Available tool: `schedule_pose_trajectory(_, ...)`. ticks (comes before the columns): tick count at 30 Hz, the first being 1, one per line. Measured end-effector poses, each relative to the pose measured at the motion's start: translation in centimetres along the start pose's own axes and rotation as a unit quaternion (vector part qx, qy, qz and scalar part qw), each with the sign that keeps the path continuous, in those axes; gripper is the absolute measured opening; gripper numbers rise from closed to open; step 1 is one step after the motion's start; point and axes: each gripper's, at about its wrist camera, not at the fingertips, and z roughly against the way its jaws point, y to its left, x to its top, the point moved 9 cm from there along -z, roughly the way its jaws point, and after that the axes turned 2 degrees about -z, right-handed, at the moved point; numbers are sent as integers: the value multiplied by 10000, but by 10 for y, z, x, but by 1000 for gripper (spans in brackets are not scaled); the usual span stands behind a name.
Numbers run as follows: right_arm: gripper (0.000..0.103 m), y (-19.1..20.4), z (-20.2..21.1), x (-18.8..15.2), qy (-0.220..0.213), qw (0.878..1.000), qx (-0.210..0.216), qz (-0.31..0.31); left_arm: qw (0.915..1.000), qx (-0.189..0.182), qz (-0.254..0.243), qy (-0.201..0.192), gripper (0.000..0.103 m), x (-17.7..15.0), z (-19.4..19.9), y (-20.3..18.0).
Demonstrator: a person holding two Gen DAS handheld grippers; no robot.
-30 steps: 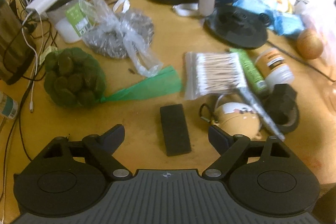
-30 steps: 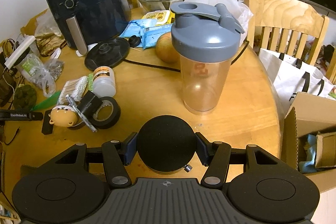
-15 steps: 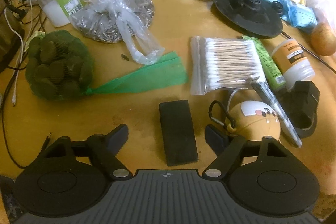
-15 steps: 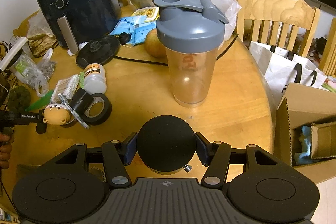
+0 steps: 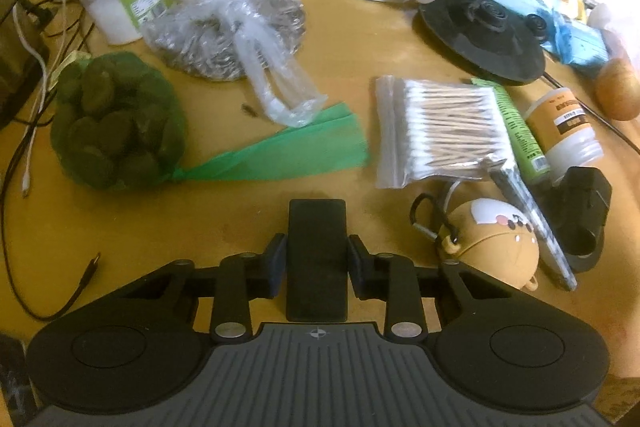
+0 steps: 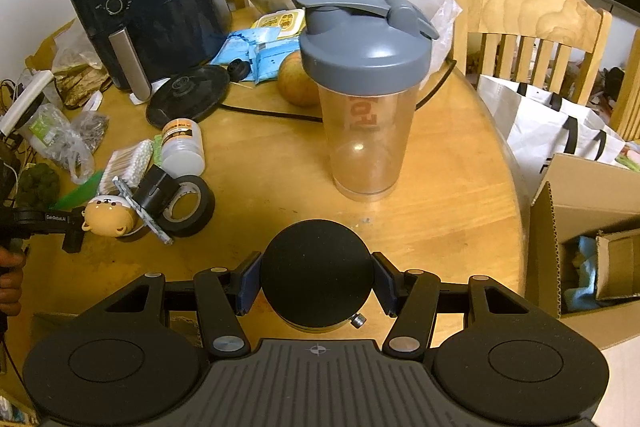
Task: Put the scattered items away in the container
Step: 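Close the left gripper around the black rectangular block, then lift the black block with the left gripper and carry it over the cardboard box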
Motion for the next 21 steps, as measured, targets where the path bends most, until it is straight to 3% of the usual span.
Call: schedule_pose_trajectory(21,60,25,0,5,-18,9993,287,241,9993,-38,176,-324,31,8,83,-17)
